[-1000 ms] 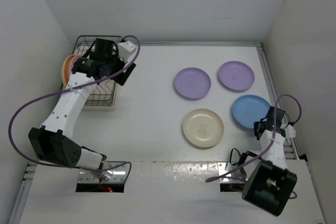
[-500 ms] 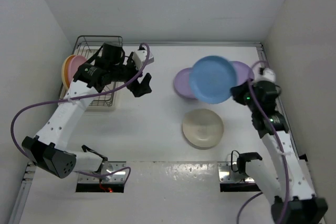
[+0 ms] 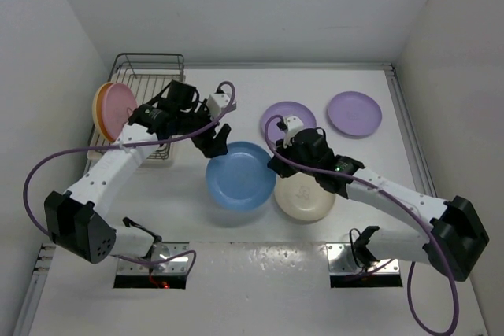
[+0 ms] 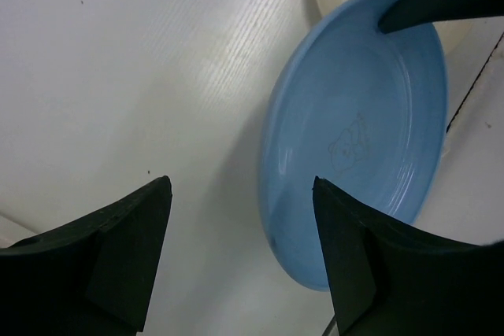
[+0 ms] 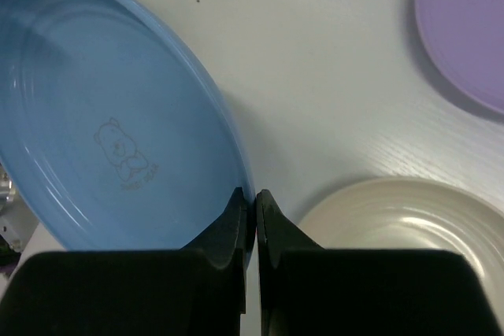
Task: Load the plates into the dish rack
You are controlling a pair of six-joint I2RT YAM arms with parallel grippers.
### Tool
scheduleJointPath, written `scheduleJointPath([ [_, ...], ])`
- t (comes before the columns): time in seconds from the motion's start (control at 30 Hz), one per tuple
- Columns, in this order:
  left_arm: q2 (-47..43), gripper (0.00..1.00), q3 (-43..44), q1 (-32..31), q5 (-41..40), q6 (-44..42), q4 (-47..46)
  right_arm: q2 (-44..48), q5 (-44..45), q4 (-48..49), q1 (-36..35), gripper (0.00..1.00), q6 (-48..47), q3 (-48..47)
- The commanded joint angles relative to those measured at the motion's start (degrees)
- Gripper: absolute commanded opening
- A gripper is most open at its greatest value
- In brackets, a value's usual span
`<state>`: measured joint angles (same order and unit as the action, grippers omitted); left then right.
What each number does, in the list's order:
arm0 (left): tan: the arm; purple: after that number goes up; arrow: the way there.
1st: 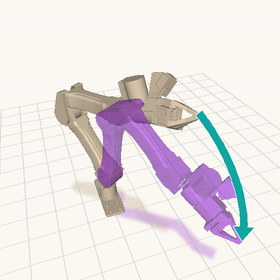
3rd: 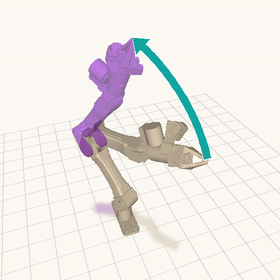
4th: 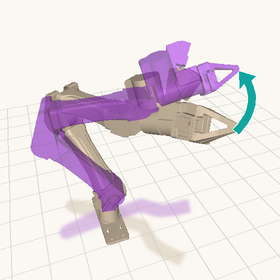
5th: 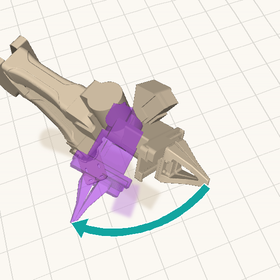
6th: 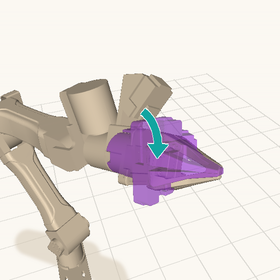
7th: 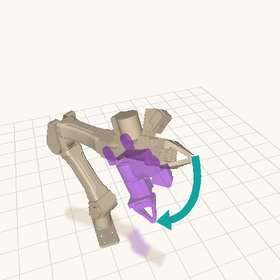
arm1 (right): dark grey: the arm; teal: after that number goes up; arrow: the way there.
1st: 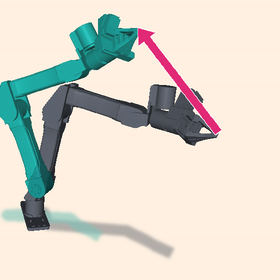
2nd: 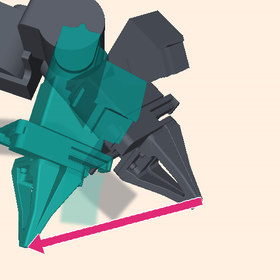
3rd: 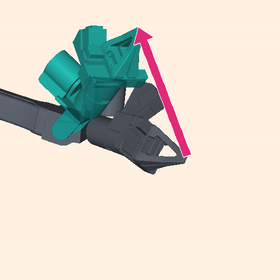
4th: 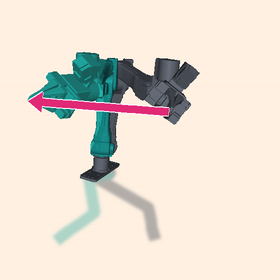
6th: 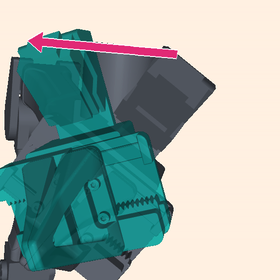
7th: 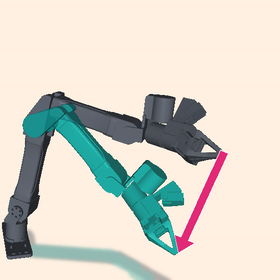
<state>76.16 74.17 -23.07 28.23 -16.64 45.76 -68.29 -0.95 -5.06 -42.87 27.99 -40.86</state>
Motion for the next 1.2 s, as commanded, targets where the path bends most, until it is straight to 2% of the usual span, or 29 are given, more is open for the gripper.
scheduleJointPath([
  [0.0, -0.2, 0.76, -1.9, 1.4, 0.1, -1.1, -1.4, 0.1, -0.7, 9.0, -0.8, 0.00, -0.7, -3.0],
  [0.1, -0.2, 0.70, -4.1, 1.4, 1.4, -2.6, 0.2, 1.1, 0.4, 10.9, -1.2, 0.00, -0.7, -1.8],
  [0.17, -0.2, 0.58, -4.1, 1.4, 1.4, -2.6, 0.2, 1.6, 0.9, 12.0, -1.2, 0.00, -0.5, -0.8],
  [0.2, 0.3, 0.40, -4.1, 1.4, 0.8, -2.6, 0.2, 2.3, 0.8, 12.3, -1.2, 0.00, -0.5, -0.2],
  [0.23, 0.3, 0.30, -4.1, 1.9, 0.8, -2.6, 0.2, 2.6, 1.8, 12.5, -2.0, 0.00, -0.1, -0.1],
  [0.27, 0.3, 0.14, -4.1, 1.9, 0.8, -2.6, 0.2, 2.8, 2.3, 12.5, -1.3, 0.00, -0.2, 0.0],
  [0.33, 0.3, 0.00, -2.7, 2.4, 0.8, -1.1, 0.2, 3.3, 2.3, 12.9, -1.2, 0.00, 0.0, 0.3],
  [0.37, 0.3, 0.00, -2.1, 2.4, 0.2, 0.1, 0.7, 3.3, 2.9, 12.8, -1.2, 0.04, -0.1, 0.2],
  [0.4, 0.3, 0.00, -1.1, 3.0, -0.7, 0.7, 0.7, 3.5, 3.3, 12.3, -1.2, 0.20, -0.1, 0.2],
  [0.47, -0.3, 0.00, 3.2, 3.0, -7.3, 2.7, 1.3, 3.4, 3.6, 10.2, -1.3, 0.73, -0.4, -1.0],
  [0.5, -1.0, 0.00, 5.0, 4.2, -10.8, 4.9, 1.3, 3.9, 5.2, 8.2, -1.3, 0.90, -0.4, -1.7],
  [0.53, -1.0, 0.00, 7.1, 4.8, -14.8, 6.0, 1.3, 4.3, 6.1, 6.0, -1.2, 0.97, -0.5, -1.9],
  [0.57, -1.6, 0.00, 11.0, 4.8, -25.4, 7.2, 1.3, 4.6, 9.2, 3.9, -1.2, 1.00, -0.5, -2.2],
  [0.63, -2.2, 0.00, 14.3, 6.0, -38.3, 10.1, -0.5, 6.7, 12.0, 2.3, -1.3, 1.00, -0.7, -1.2],
  [0.67, -2.8, 0.00, 15.8, 6.0, -51.2, 10.1, -1.5, 7.4, 12.9, 1.7, -0.9, 1.00, -0.6, -0.7],
  [0.73, -3.9, 0.00, 15.2, 6.6, -63.0, 9.9, -7.1, 9.9, 15.4, 1.9, -0.8, 1.00, -0.7, 1.5],
  [0.77, -5.3, 0.00, 12.1, 6.6, -73.0, 8.1, -10.3, 10.6, 16.0, 1.8, -0.2, 1.00, -0.7, 1.9],
  [0.8, -6.0, 0.00, 9.5, 6.6, -78.4, 5.7, -14.5, 11.9, 17.0, 1.8, -0.1, 1.00, -0.7, 2.4],
  [0.83, -7.1, 0.00, 6.7, 6.6, -83.4, -1.1, -24.7, 12.8, 17.6, 1.2, 0.9, 1.00, -0.4, 3.1],
  [0.87, -7.1, 0.00, 3.7, 7.2, -88.0, -5.6, -31.2, 13.4, 17.9, 0.9, 1.1, 1.00, -0.2, 3.3],
  [0.9, -7.1, 0.00, -2.7, 7.2, -94.2, -10.6, -38.6, 13.7, 18.4, 0.8, 1.5, 1.00, 0.0, 3.4],
  [0.93, -7.6, 0.00, -5.4, 8.9, -95.5, -15.0, -51.3, 13.9, 18.4, 0.0, 2.3, 1.00, -0.2, 3.2],
  [0.97, -7.6, 0.00, -7.6, 9.6, -95.6, -19.8, -55.3, 14.0, 18.4, -0.4, 2.4, 1.00, -0.1, 2.6],
  [1.17, -1.0, 0.00, -10.2, 15.0, -95.0, -17.8, -62.4, 9.9, 16.7, -5.0, 3.8, 1.00, -0.7, -4.0],
])
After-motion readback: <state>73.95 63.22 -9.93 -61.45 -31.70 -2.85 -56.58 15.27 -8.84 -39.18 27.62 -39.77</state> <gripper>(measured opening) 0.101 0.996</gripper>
